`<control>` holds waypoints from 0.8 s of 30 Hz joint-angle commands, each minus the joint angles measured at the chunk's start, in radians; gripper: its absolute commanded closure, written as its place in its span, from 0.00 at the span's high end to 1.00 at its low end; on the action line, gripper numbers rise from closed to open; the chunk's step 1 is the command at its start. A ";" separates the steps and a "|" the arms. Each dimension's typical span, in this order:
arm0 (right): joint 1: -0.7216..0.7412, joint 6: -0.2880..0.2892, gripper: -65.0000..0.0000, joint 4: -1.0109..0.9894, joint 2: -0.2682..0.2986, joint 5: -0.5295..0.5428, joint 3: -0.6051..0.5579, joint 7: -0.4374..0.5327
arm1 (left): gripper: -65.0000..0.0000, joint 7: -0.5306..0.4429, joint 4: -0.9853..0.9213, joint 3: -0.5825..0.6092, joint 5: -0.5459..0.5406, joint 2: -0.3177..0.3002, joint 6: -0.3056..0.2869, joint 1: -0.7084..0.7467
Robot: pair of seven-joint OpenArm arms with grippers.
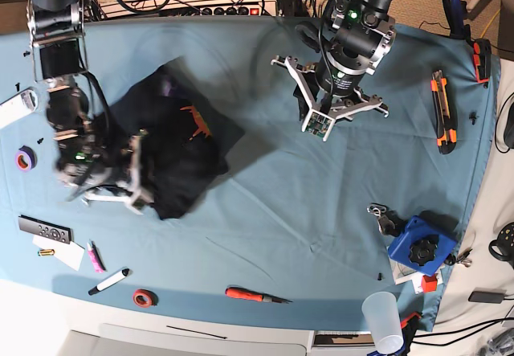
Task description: Layout the t-shirt on the table in an organized manner, then fold the t-shirt properly
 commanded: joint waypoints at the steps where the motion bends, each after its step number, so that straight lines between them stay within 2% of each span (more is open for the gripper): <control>1: 0.052 -0.002 0.00 0.014 0.011 -0.014 -0.036 0.045 | 0.27 -0.028 0.017 -0.001 0.003 0.003 0.001 -0.002; 3: 0.096 -0.037 0.00 0.014 0.010 -0.056 -0.134 0.083 | 0.27 -0.028 0.017 -0.001 0.003 0.003 0.001 -0.002; 5: 0.137 -0.044 0.00 0.014 -0.002 -0.113 -0.219 0.122 | 0.27 -0.028 0.017 -0.001 0.003 0.003 0.000 -0.002; 9: 0.188 -0.044 0.00 0.014 -0.063 -0.278 -0.338 0.243 | 0.27 -0.033 0.017 -0.001 0.003 0.003 0.000 -0.002; 13: 0.200 -0.047 0.00 0.013 -0.132 -0.423 -0.403 0.367 | 0.27 -0.035 0.017 -0.001 0.003 0.003 0.001 -0.002; 18: 0.200 -0.053 0.00 0.013 -0.195 -0.452 -0.420 0.355 | 0.27 -0.035 0.017 -0.001 0.003 0.003 0.001 -0.002; 24: 0.201 -0.097 0.01 0.013 -0.216 -0.450 -0.420 0.213 | 0.27 -0.035 0.018 -0.001 0.003 0.003 0.001 -0.002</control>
